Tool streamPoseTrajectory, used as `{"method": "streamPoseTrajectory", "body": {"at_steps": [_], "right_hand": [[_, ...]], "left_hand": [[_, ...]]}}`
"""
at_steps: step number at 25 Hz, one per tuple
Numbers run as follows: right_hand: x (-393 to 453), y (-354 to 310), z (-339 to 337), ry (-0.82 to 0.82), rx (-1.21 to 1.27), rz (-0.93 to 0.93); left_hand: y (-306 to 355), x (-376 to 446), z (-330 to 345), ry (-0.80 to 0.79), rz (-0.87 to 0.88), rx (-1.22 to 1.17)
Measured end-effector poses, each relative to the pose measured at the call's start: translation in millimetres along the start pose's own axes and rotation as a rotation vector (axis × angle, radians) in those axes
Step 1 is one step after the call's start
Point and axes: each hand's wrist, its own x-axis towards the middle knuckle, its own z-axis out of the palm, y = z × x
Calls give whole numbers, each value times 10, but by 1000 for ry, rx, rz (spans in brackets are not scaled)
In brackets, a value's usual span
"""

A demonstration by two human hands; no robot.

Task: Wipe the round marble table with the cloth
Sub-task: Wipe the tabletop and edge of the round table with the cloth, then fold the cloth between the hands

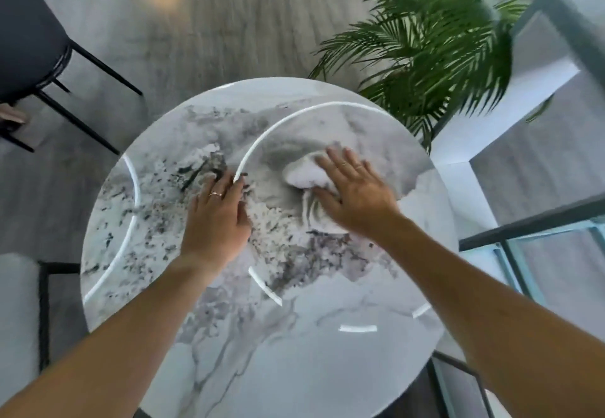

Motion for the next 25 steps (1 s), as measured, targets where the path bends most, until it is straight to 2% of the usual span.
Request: {"method": "streamPoseTrajectory", "body": {"at_steps": [2,4,6,9,11,12,13,15,17,20,22,25], "right_hand": [[-73,478,-219,-18,59,246],[-300,615,-302,33,146,427],[-643,345,-183,16,105,392],[-1311,-253,52,-141,97,185],[-1683,-457,110,-187,224,69],[-1820,-488,66,-169,374,76],[-1886,-479,2,-93,569,171],[-1912,-431,-162,42,833,541],[-1877,-440,-320,-91,942,852],[-1836,-512,-466,-291,1217,1009],[-1864,-547,-701,-341,1261,982],[-1918,-502,-1055,-226,1390,759]], "left_hand": [[53,-212,-28,1,-10,-17],[126,-457,-42,-42,-33,-19],[248,-717,-28,-102,-84,-33],[509,-1032,34,-120,-148,-117],[730,-1208,98,-142,-211,-288],[843,-1328,125,-173,-245,-355],[942,-1414,158,-198,-271,-393],[1086,-1540,242,-226,-321,-461],[1165,-1561,264,-263,-377,-586],[1194,-1552,127,-333,-462,-761],[1185,-1559,-43,-357,-458,-879],[1218,-1545,-464,-328,-390,-1150]]}}
